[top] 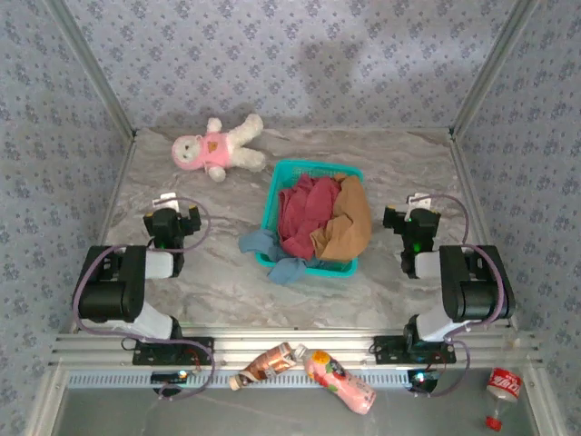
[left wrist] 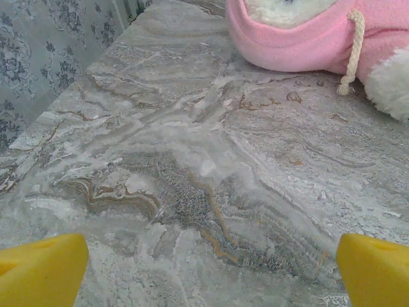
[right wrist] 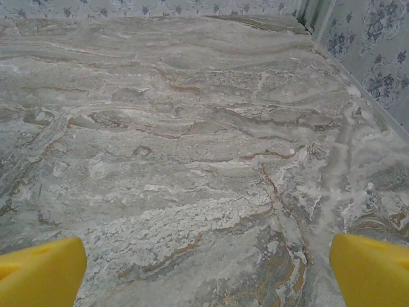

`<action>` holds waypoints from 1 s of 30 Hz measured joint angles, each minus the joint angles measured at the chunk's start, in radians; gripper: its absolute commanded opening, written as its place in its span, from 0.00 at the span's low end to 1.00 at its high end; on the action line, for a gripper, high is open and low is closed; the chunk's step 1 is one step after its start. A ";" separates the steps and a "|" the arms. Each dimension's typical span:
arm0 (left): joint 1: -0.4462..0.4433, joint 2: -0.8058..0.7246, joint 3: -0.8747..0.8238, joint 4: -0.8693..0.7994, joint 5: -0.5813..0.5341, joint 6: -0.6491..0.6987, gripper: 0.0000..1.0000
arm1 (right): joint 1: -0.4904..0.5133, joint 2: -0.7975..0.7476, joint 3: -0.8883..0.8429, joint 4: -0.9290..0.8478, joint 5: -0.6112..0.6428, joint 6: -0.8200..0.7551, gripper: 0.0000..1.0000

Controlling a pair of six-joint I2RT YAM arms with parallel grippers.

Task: Fold and stack the tank tops

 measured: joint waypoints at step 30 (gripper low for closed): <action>-0.001 -0.143 0.115 -0.281 0.006 0.000 1.00 | -0.004 -0.079 0.010 -0.094 -0.031 -0.006 1.00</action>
